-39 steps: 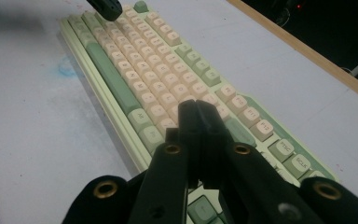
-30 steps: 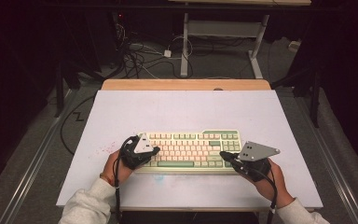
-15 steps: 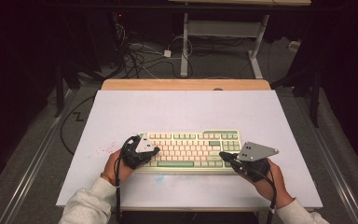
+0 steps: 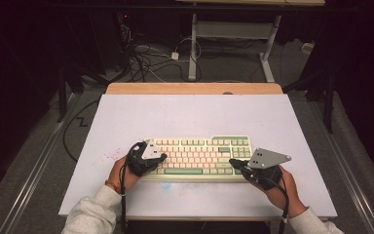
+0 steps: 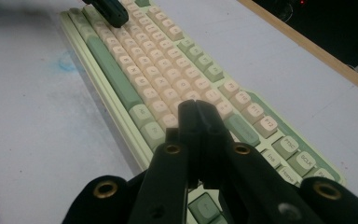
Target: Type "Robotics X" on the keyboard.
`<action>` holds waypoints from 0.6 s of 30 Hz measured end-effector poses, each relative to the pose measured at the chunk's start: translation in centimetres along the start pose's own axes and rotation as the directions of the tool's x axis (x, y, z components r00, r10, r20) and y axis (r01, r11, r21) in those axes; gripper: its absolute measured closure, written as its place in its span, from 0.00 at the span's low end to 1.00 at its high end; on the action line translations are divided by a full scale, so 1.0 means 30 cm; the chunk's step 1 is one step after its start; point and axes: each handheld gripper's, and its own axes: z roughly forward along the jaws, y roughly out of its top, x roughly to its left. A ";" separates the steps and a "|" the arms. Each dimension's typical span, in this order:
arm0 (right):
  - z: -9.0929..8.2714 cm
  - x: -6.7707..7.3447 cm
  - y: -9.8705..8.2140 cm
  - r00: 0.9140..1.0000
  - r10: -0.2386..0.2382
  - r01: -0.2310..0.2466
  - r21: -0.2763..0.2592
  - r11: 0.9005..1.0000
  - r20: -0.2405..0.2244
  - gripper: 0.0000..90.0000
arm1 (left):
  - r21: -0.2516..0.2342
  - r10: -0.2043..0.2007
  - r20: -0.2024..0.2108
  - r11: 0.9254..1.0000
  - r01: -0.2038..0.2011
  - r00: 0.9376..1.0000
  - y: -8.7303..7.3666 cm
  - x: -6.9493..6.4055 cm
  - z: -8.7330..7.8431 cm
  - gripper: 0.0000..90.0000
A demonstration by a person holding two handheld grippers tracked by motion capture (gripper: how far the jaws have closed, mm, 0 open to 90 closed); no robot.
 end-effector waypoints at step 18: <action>0.001 0.002 0.000 1.000 0.000 0.000 0.005 1.000 -0.002 1.00 | 0.000 0.015 -0.008 1.000 -0.015 1.000 0.013 -0.013 -0.002 0.97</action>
